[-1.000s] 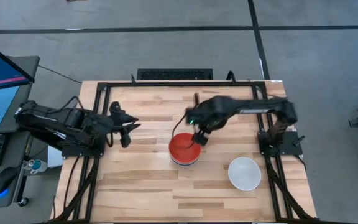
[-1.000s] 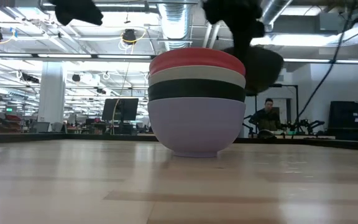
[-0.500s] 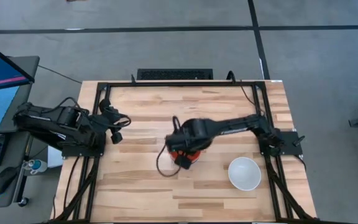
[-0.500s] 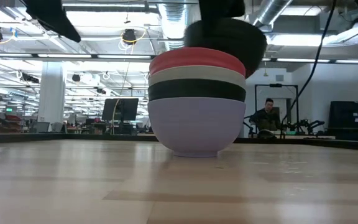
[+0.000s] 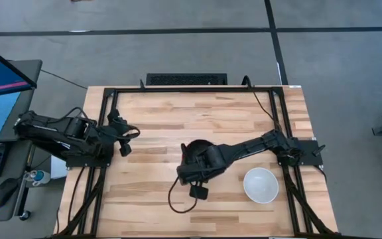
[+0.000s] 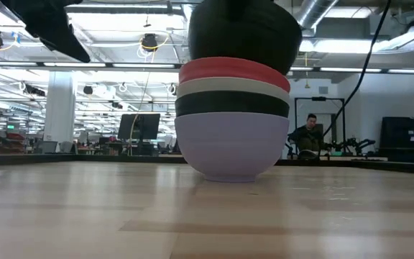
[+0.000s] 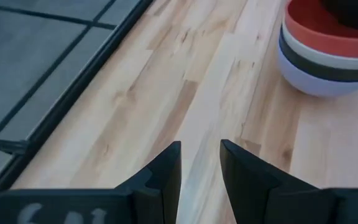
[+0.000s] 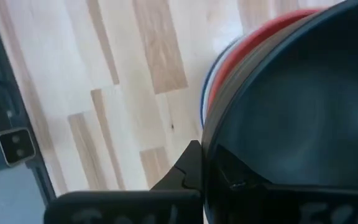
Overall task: Nest bowls inside each other
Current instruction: Stack the black bowl on top of the orange bowl
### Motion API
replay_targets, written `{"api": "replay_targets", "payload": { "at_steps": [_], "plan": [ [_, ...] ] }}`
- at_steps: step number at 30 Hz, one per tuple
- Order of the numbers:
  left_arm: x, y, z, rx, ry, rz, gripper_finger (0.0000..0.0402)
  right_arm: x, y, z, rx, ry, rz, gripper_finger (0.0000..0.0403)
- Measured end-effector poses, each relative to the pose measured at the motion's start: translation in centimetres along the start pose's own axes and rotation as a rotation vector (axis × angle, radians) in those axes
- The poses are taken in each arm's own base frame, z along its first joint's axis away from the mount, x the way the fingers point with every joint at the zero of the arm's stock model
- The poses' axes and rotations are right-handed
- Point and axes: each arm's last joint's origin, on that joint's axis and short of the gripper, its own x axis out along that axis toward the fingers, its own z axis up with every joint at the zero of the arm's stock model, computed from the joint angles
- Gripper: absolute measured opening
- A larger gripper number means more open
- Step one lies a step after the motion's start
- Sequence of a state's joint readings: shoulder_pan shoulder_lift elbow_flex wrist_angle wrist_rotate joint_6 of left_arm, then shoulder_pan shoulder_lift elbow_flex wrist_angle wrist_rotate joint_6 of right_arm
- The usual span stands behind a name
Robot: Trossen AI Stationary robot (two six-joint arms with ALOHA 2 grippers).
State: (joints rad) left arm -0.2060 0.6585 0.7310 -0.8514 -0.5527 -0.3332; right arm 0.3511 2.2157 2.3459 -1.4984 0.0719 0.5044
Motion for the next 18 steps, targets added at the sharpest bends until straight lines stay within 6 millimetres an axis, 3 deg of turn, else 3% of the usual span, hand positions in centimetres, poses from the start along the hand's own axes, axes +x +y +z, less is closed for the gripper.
{"api": "replay_targets", "payload": {
  "at_steps": [9, 18],
  "plan": [
    [0.0, -0.3, 0.8, -0.049, -0.075, -0.025, 0.0103, 0.2, -2.7, 1.0, -0.038, 0.050, 0.017, 0.0017],
    [0.0, -0.3, 1.0, -0.055, -0.086, -0.033, 0.0103, 0.5, -2.8, 1.1, -0.061, 0.078, 0.097, 0.0026]
  ]
}}
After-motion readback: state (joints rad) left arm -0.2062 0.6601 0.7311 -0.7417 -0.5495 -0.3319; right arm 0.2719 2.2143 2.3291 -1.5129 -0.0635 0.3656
